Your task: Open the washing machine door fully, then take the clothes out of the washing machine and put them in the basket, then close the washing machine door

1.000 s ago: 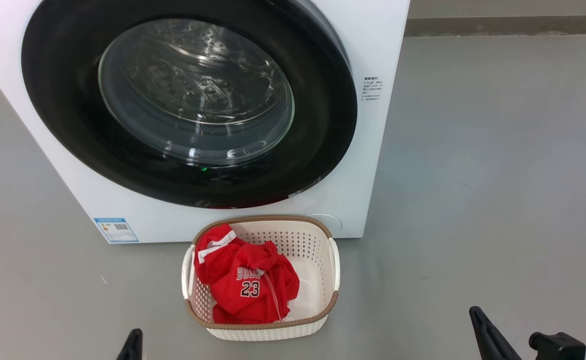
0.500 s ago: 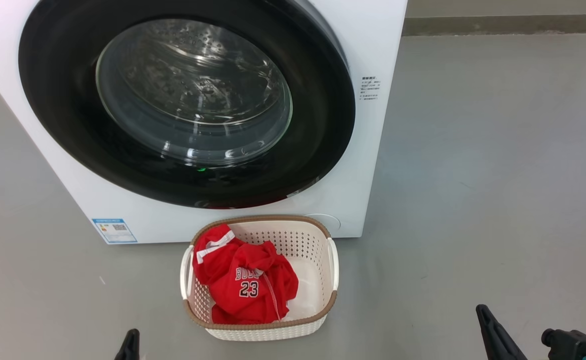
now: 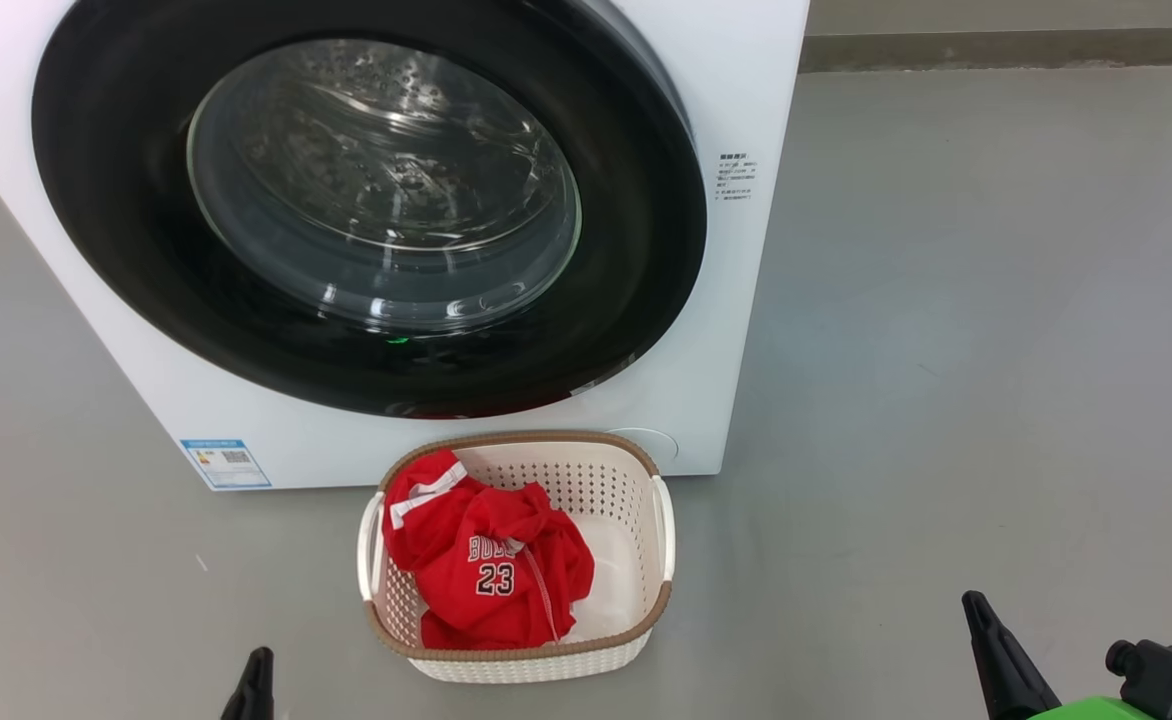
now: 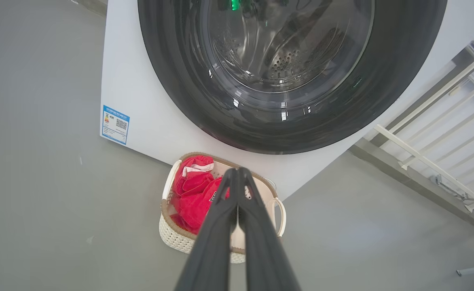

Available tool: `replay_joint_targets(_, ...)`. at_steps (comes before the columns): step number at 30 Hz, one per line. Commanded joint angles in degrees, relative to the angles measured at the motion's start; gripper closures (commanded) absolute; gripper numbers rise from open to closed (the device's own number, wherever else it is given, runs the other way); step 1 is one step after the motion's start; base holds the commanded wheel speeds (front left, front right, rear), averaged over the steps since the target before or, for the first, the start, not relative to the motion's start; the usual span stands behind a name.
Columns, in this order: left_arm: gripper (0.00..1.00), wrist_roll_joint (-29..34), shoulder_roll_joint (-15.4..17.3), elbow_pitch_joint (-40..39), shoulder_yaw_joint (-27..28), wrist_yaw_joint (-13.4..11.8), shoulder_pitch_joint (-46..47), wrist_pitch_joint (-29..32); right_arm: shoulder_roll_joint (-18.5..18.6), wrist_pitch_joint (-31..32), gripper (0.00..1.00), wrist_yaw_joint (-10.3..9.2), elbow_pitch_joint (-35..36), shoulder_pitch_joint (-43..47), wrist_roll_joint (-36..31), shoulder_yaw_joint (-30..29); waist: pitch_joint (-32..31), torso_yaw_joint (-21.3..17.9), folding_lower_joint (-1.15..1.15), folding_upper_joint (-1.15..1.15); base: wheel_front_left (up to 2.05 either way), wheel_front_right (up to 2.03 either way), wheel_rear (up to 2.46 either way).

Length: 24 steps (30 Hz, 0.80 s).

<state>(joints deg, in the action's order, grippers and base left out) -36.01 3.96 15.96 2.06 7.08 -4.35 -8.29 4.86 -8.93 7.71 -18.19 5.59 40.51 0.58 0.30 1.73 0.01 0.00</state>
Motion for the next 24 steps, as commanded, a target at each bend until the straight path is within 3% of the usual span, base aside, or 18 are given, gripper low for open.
replay_joint_targets(1,1.00,-2.01,0.33,-1.42,1.15,0.13,2.57,0.36,0.39,0.34,1.00,-0.07,1.59,-2.39,2.24,-0.33,0.00,-0.04,-0.01,0.00,0.00,0.00,0.00)
replay_joint_targets(24,1.00,-15.58,-0.02,-1.54,2.00,0.20,4.57,3.99,-0.09,4.00,1.00,-0.10,2.24,-4.73,14.77,-1.87,-0.03,-0.46,-0.01,0.00,0.00,0.00,0.00)
